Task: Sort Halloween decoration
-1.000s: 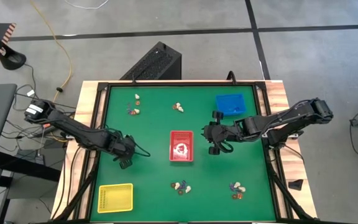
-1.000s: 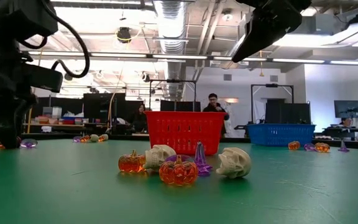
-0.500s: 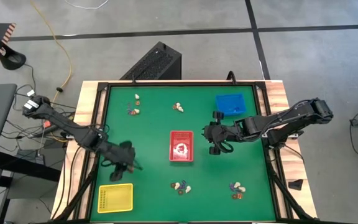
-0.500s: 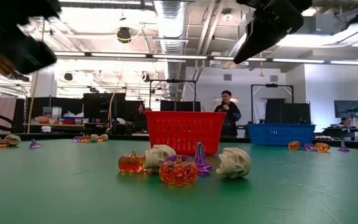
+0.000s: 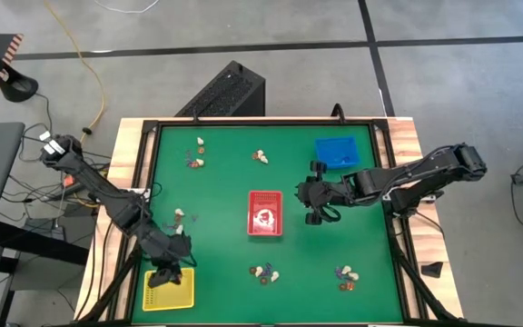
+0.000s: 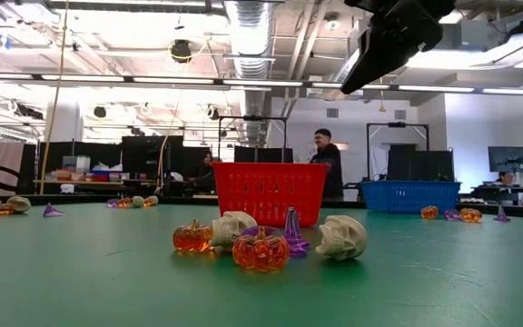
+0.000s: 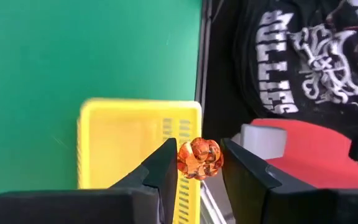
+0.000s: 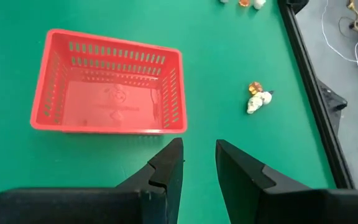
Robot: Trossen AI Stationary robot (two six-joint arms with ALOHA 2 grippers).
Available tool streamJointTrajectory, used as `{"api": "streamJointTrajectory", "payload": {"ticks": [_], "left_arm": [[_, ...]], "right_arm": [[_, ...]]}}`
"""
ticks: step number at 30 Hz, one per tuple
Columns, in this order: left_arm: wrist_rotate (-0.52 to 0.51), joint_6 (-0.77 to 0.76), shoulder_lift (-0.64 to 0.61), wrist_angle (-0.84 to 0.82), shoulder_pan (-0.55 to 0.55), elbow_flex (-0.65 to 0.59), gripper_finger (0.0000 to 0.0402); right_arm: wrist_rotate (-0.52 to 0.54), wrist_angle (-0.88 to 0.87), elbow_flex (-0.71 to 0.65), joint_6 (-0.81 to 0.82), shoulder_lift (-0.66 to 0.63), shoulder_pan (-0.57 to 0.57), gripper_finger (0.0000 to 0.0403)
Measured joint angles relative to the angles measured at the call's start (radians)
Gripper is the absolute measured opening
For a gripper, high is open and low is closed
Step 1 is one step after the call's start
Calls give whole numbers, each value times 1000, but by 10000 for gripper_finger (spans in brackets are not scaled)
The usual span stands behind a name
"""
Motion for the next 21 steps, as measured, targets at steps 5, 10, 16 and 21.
{"api": "streamJointTrajectory", "payload": {"ticks": [5,10,16,21], "left_arm": [[-4,-101,81,-14,-30,0,99],[120,-176,138,4,-11,0,99],[147,-299,120,37,-17,0,125],[97,-390,116,32,-36,0,169]], "right_arm": [[1,5,0,-28,0,-57,125],[2,51,0,-84,0,-138,125],[5,128,0,-157,0,-248,125],[3,175,0,-184,0,-321,125]]}}
